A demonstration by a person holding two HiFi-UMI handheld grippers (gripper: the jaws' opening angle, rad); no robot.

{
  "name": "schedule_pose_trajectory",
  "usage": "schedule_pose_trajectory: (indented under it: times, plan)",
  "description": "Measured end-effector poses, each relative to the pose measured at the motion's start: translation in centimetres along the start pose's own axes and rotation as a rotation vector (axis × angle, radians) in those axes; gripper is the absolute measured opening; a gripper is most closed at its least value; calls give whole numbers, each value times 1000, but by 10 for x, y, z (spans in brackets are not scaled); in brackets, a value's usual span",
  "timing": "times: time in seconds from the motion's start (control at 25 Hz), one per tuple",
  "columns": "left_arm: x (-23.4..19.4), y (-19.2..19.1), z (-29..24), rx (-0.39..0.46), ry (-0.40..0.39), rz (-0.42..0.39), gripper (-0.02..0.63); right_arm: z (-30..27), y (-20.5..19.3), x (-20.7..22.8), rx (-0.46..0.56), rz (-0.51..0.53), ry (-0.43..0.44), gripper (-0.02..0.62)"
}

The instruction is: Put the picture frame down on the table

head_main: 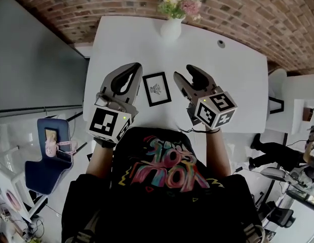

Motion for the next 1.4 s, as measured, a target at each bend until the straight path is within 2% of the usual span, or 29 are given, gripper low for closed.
schedule_pose_trajectory:
  times: [0.16, 0.36, 0.68, 1.0, 1.4]
  plan:
    - [3, 14, 4, 18, -18, -10, 28, 23, 33, -14, 94, 101, 5, 208]
    - [11, 27, 4, 31, -58, -26, 28, 51, 59, -16, 202, 167, -46, 162]
    - [27, 34, 3, 43, -79, -34, 28, 79, 65, -13, 283, 160, -98, 41]
    - [36, 34, 3, 45, -84, -39, 28, 93, 67, -11, 319, 178, -104, 21]
    - [41, 32, 6, 38, -90, -48, 28, 96, 62, -7, 321, 111, -95, 21]
Point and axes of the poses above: the fingertips, and each gripper's own axes: z backward along the fingers, x to its right, y out of its top, the point moved 2 cm from there along z, backward along the fingers, and after that the axes turned 12 degrees about -y, right-handed, at the moved point
